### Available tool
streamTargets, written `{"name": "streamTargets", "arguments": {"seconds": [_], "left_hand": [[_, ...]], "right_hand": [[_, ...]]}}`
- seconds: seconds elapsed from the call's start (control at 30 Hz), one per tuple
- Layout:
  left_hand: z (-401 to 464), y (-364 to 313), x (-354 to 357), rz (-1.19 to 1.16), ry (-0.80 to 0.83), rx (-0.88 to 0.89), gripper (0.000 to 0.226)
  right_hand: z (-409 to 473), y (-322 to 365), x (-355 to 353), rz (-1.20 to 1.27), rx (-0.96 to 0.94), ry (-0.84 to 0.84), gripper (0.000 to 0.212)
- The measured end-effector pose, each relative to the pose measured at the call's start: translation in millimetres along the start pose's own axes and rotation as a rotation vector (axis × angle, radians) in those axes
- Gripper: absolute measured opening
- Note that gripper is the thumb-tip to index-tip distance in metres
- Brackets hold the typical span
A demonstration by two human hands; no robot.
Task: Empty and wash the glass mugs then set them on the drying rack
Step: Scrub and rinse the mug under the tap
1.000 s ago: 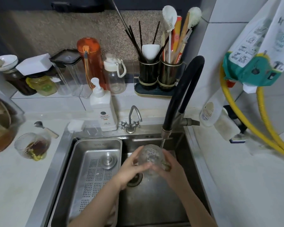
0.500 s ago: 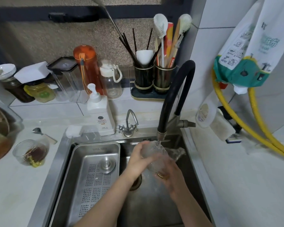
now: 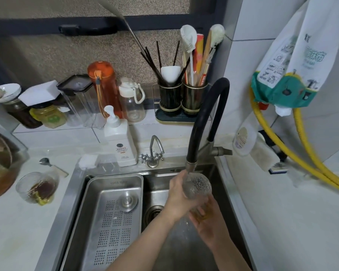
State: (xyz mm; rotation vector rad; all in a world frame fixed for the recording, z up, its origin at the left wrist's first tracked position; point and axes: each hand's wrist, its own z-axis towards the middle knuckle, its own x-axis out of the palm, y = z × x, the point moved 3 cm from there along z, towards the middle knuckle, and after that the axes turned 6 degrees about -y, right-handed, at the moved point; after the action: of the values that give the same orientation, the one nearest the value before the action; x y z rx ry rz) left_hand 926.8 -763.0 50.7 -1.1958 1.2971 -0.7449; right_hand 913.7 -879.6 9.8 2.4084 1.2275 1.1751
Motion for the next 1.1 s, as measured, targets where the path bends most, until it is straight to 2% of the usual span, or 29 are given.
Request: {"name": "streamTargets", "arguments": {"seconds": [0.1,0.17,0.27,0.33,0.47,0.57,0.7,0.8,1.0,1.1], "left_hand": [[1,-3,-3,0.032,-0.06,0.009,0.109],[5,-5,-10,0.105,-0.107,0.03,0.107],[7,-12,-21,0.271,-0.136,0.13,0.095],[8,-15,-26,0.321,-0.129,0.157,0.095],[11,-21,-22,0.337,-0.051,0.136,0.09],[12,-27,-16,0.283,-0.051,0.073,0.084],[9,-33,-15,0.199,-0.082,0.015,0.078],[6,-36,-17,0.164,-0.085,0.013,0.078],[2,-40,-18,0.196,-0.045,0.014,0.08],[2,-37,-18,0.199,-0.043,0.005,0.084]], "right_hand": [[-2,10,-1,-0.203,-0.033,-0.014,0.025],[-1,24,-1,-0.448,-0.17,-0.042,0.027],[-9,47,12,-0.875,-0.416,-0.01,0.019],[-4,58,21,-1.056,-0.481,0.02,0.018],[23,92,26,-1.242,-0.6,-0.085,0.033],[39,125,36,-1.421,-0.731,-0.093,0.036],[76,158,39,-1.668,-0.838,-0.185,0.062],[96,163,36,-1.712,-0.776,-0.197,0.066],[86,159,47,-1.657,-0.763,-0.163,0.048],[83,153,49,-1.655,-0.735,-0.167,0.051]]}}
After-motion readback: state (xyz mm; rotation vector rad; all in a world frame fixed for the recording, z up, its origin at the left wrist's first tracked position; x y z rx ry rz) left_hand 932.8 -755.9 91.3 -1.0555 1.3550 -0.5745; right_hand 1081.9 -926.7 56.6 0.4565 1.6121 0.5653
